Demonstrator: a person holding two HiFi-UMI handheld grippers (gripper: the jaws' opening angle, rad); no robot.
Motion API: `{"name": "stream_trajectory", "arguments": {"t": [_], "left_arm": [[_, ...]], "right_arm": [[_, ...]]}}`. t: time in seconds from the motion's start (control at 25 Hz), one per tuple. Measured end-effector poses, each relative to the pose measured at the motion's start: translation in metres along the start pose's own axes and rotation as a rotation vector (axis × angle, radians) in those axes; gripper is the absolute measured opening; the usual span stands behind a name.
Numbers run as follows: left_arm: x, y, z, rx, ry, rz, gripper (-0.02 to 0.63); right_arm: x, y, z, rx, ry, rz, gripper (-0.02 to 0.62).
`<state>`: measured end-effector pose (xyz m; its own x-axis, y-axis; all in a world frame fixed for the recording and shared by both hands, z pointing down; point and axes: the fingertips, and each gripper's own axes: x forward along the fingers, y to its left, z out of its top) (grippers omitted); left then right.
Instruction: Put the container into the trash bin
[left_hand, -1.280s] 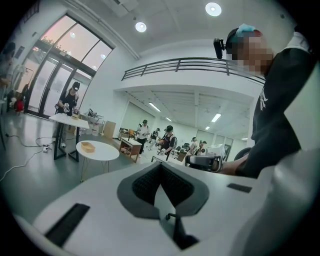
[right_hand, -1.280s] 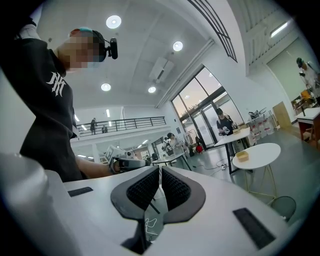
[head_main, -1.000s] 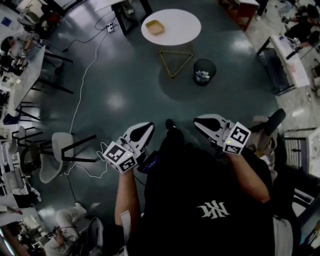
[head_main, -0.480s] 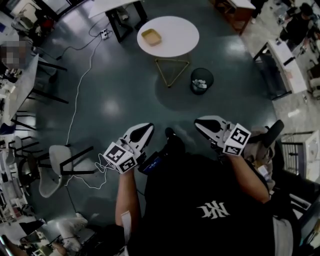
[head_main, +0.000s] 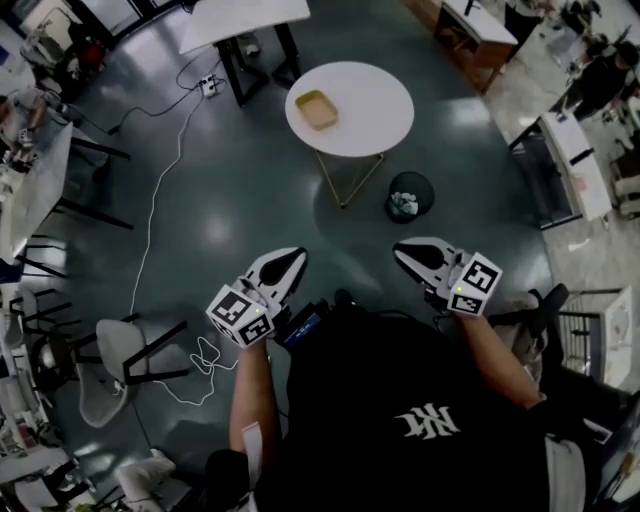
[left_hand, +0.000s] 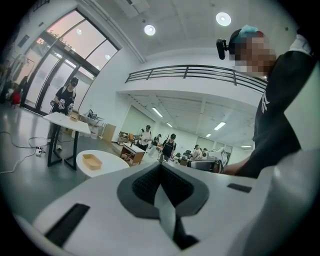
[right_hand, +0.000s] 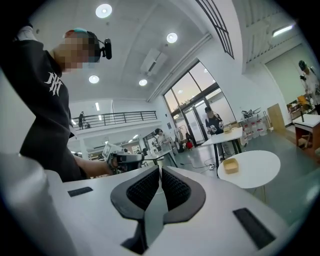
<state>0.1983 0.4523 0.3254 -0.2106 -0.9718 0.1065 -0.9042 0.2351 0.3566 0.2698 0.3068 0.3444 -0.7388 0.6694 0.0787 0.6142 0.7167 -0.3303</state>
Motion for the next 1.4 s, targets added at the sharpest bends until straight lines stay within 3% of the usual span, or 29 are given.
{"name": "stream_trajectory", "arguments": {"t": [0.56, 0.8, 1.4], "left_arm": [[0.028, 0.108, 0.018, -0.087, 0.03, 0.021, 0.002], [0.05, 0.152, 0.03, -0.085, 0.045, 0.044, 0.003], [0.138, 0.267, 0.101, -0.071, 0.131, 0.097, 0.002]], "right_arm": [[0.053, -0.088, 0.024, 0.067, 0.024, -0.101, 0.043], [0.089, -0.125, 0.034, 0.094, 0.004, -0.064, 0.043], [0.169, -0.267, 0.089, 0.143, -0.024, -0.024, 0.043]]}}
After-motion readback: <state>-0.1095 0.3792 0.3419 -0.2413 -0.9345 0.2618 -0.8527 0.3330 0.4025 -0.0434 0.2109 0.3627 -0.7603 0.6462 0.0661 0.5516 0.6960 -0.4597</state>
